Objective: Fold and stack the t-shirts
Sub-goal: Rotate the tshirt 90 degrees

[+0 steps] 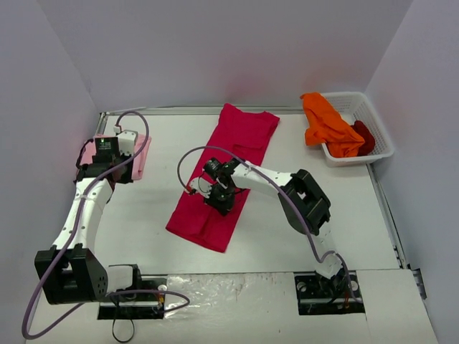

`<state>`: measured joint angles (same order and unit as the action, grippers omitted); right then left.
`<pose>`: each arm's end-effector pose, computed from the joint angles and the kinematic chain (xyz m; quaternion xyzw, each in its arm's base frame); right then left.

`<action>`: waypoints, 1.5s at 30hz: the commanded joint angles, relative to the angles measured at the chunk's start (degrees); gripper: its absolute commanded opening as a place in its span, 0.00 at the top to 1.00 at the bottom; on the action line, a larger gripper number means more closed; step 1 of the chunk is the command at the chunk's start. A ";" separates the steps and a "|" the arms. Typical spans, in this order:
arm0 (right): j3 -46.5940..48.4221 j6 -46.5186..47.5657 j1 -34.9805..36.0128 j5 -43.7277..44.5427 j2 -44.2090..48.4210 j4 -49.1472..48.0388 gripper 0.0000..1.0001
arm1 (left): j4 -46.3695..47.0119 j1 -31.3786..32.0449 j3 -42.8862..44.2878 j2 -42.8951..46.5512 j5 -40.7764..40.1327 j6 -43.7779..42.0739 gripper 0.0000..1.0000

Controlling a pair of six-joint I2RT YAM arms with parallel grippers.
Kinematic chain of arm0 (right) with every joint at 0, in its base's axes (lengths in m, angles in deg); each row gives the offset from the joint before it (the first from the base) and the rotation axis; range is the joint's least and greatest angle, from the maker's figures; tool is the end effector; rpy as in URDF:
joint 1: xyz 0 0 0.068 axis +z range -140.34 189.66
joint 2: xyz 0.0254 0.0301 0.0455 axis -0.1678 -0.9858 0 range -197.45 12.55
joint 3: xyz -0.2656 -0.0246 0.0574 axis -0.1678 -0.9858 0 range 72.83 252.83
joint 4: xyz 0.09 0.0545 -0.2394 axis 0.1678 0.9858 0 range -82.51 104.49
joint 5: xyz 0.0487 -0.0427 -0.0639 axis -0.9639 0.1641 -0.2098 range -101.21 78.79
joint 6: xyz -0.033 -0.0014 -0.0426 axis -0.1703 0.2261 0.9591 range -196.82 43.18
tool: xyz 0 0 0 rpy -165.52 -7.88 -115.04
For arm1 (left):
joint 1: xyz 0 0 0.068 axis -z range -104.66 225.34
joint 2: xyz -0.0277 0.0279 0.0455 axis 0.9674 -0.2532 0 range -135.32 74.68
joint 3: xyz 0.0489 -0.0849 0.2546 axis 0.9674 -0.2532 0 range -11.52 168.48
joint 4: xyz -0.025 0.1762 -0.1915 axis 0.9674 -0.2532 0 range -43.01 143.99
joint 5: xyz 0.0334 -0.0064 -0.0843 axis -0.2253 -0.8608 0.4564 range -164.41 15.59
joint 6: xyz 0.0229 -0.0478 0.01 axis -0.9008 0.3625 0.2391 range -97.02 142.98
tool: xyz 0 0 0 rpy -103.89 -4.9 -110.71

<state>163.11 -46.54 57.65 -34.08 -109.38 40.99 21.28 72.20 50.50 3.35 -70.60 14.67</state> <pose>0.2873 0.3397 0.1632 -0.6372 0.7156 0.2238 0.1786 0.2679 0.0122 0.3098 0.0548 0.9116 0.0103 0.4073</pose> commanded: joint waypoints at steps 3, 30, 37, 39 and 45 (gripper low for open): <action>-5.73 0.92 -0.61 3.36 3.10 6.05 1.00 | -0.25 -0.38 1.53 1.28 2.07 -0.47 0.98; -17.07 5.57 -12.92 6.00 7.59 6.58 1.00 | -0.69 0.76 2.05 -0.56 4.18 -0.74 0.98; -13.12 6.45 -15.46 5.38 3.99 6.32 1.00 | -0.69 1.11 1.97 -0.65 3.92 -0.82 0.98; -11.10 6.54 -15.99 5.29 3.02 6.49 1.00 | -0.69 1.11 1.97 -0.65 3.83 -1.00 0.98; -6.79 6.72 -17.40 5.30 -0.59 6.50 1.00 | -0.69 1.29 2.05 -1.09 3.57 -1.09 0.98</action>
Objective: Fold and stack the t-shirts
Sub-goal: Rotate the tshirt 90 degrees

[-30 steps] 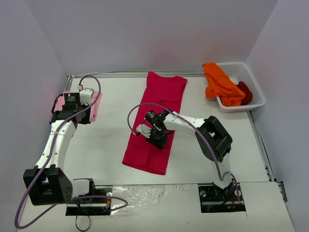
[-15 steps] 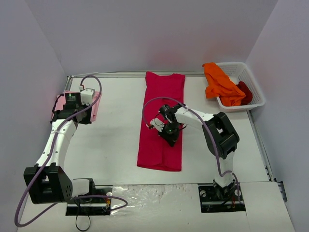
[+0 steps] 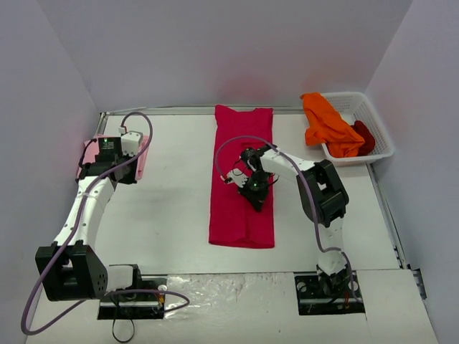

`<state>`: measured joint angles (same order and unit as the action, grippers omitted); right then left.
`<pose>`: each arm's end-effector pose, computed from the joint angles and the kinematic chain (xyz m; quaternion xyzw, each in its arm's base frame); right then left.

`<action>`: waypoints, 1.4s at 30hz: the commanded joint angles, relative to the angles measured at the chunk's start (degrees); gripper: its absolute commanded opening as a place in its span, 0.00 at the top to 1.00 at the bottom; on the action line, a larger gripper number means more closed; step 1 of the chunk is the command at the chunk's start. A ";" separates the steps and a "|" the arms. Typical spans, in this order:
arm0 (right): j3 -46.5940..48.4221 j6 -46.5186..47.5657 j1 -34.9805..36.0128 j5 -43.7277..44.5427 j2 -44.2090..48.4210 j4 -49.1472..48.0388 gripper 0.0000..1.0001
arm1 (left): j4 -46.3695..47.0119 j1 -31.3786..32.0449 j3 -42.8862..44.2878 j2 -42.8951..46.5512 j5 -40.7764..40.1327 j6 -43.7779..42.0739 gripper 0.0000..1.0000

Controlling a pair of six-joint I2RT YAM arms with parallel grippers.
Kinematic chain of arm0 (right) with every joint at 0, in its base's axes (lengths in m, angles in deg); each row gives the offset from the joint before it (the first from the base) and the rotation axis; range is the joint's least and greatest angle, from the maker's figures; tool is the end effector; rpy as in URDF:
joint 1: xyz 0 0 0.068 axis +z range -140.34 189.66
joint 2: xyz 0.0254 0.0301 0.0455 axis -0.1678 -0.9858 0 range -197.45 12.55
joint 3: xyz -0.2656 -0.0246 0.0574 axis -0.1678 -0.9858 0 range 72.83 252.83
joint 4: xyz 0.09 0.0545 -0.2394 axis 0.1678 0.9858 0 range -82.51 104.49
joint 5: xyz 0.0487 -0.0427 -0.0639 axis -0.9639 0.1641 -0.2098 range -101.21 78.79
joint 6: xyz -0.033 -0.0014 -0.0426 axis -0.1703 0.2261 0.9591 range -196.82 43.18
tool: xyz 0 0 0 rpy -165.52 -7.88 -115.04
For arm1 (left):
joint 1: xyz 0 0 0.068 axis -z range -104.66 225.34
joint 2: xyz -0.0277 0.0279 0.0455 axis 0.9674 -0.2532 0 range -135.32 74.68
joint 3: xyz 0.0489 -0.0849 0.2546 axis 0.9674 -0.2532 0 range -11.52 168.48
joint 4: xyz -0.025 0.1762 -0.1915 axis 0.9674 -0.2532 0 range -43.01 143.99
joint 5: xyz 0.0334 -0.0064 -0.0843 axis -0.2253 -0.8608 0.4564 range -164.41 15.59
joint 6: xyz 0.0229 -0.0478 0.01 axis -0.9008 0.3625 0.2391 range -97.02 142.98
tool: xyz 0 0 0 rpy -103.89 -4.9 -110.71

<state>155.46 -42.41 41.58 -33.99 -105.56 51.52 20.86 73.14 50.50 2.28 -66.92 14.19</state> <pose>0.3308 0.2223 0.1480 -0.5491 0.8073 0.1947 0.0939 0.2711 0.0057 0.3047 0.0785 0.9139 -0.0220 0.3978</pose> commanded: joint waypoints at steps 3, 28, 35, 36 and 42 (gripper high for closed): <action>2.80 2.68 -1.95 5.03 -6.08 -3.95 1.00 | -0.27 0.35 2.05 -0.28 -0.10 -0.78 0.98; 6.50 1.80 -3.80 2.84 -5.04 -2.28 1.00 | -1.85 3.50 3.37 -0.99 0.51 -2.45 0.98; 10.52 0.74 -3.71 0.64 5.32 1.75 0.87 | -3.52 10.98 6.97 0.95 -3.70 -6.49 0.94; 11.23 0.74 -3.71 0.20 6.21 3.15 0.84 | -4.14 11.77 7.50 0.86 -4.32 -6.76 0.94; 15.45 1.71 -3.62 -2.00 10.08 9.30 0.77 | -6.25 13.62 13.81 -1.68 -3.45 -6.41 0.98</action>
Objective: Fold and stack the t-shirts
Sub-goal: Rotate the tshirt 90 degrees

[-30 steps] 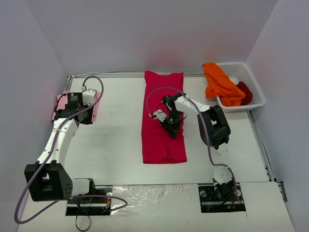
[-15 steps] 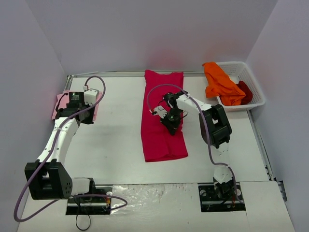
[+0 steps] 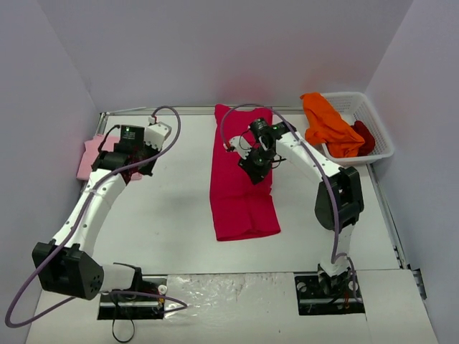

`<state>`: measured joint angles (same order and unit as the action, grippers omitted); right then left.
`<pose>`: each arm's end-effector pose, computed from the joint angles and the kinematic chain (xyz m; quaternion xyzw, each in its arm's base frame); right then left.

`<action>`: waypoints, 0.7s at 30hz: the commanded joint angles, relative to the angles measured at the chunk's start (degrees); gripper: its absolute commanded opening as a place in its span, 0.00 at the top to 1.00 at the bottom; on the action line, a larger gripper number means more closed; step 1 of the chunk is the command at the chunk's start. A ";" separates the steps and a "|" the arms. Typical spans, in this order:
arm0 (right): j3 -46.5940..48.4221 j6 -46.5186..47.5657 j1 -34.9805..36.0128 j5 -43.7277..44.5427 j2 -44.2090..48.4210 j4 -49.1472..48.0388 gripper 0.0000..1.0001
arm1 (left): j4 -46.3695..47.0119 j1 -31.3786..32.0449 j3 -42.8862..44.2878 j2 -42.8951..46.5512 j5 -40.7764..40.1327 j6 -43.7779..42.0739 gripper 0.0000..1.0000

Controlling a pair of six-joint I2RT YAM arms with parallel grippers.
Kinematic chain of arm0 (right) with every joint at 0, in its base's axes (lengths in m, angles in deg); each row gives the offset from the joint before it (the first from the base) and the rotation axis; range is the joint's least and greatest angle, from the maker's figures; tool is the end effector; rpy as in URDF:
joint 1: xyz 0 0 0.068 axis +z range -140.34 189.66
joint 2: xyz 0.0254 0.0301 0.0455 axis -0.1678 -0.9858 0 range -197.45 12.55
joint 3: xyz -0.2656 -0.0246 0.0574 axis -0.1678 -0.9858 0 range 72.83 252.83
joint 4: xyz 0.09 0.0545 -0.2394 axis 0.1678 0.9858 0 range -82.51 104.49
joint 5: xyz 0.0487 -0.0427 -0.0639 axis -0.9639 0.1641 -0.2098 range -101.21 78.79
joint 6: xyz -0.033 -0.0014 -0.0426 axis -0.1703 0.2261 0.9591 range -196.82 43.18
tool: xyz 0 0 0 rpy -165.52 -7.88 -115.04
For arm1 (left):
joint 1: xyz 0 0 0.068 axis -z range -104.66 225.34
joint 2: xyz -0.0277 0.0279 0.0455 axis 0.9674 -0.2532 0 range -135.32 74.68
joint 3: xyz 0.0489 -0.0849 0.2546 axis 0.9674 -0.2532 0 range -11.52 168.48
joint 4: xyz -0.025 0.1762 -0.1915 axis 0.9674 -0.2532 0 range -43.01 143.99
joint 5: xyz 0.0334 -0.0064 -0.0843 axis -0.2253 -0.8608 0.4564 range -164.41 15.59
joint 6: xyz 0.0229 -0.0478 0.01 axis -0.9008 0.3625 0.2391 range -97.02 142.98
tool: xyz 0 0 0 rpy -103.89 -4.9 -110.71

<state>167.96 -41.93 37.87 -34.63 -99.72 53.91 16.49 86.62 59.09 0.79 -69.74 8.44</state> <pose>0.3629 0.2107 0.2475 -0.5383 0.7881 0.1842 0.2351 0.2716 -0.0572 0.3415 0.2196 0.8816 -0.0252 0.4170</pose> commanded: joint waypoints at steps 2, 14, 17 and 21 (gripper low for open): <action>3.04 1.75 -0.17 -0.49 5.39 6.94 0.79 | -2.49 0.14 7.69 -2.47 1.82 -0.57 0.98; 0.50 0.09 -3.77 -0.93 1.36 2.63 1.00 | 0.05 2.77 29.91 -25.83 17.28 20.77 0.98; -1.17 0.09 -3.77 -0.57 0.48 2.02 1.00 | -1.17 5.66 34.40 -32.87 19.93 20.61 0.98; -3.02 0.35 -3.51 0.04 -0.06 1.66 1.00 | -3.20 9.01 42.22 -40.44 22.22 19.56 0.98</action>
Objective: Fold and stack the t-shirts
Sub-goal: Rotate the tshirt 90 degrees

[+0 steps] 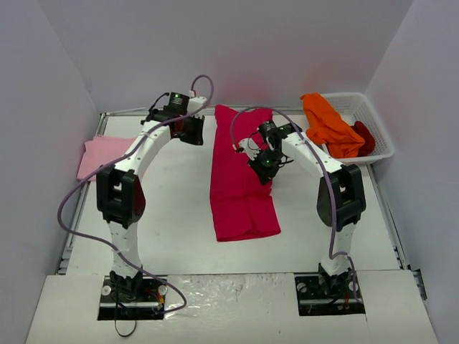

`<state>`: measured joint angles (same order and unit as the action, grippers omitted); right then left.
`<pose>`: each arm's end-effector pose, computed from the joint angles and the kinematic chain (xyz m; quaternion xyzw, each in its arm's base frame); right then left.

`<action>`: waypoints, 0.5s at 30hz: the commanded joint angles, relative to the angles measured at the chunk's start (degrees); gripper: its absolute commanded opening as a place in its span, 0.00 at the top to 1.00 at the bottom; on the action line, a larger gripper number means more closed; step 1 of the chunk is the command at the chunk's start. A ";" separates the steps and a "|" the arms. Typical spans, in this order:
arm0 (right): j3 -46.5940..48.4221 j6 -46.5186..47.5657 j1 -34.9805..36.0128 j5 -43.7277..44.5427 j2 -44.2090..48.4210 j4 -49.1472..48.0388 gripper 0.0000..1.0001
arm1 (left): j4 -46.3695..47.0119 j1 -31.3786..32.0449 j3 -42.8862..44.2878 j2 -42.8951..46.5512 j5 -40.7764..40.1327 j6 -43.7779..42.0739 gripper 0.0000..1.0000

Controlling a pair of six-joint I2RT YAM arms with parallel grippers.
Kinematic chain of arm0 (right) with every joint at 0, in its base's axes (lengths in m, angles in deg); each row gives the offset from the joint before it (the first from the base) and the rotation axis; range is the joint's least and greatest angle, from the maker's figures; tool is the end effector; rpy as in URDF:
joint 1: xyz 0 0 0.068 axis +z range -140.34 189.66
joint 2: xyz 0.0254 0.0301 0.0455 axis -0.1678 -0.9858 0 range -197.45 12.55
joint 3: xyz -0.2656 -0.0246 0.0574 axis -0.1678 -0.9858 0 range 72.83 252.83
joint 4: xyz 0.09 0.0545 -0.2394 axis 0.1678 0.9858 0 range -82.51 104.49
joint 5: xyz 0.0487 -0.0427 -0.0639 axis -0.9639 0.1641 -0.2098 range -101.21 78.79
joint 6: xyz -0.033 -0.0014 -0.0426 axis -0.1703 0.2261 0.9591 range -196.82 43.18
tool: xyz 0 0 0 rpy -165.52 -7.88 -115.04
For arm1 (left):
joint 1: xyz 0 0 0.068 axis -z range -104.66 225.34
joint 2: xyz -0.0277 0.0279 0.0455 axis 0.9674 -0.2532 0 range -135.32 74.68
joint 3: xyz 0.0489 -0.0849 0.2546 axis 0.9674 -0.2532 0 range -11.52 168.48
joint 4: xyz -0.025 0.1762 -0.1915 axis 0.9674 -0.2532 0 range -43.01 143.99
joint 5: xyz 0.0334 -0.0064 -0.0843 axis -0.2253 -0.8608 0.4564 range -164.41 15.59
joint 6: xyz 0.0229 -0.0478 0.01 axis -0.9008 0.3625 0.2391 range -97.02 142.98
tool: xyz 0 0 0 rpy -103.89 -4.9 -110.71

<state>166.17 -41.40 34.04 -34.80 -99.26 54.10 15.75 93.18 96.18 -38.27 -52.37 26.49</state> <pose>0.3717 0.1841 0.2412 -0.5147 0.8066 0.1784 0.2295 0.4241 -0.1507 0.3203 0.1875 0.8853 -0.2444 0.3483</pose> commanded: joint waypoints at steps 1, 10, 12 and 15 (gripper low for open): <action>-1.58 0.00 0.40 0.82 -0.69 1.47 1.00 | -2.54 3.41 6.20 -4.01 5.29 1.59 0.98; -1.94 -0.70 -0.12 5.22 -3.67 -3.36 1.00 | 0.35 5.79 13.15 -15.01 6.61 4.84 0.98; -0.62 -0.62 -0.21 5.93 -5.08 -4.33 1.00 | 1.32 5.97 13.24 -16.07 6.61 5.45 0.98; 0.78 -0.53 -0.21 6.54 -8.15 -5.65 1.00 | 2.29 6.15 13.06 -17.66 6.17 6.25 0.98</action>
<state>164.38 -41.67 34.07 -30.19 -105.23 48.97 16.34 99.28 106.68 -56.38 -46.79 30.84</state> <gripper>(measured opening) 0.001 0.027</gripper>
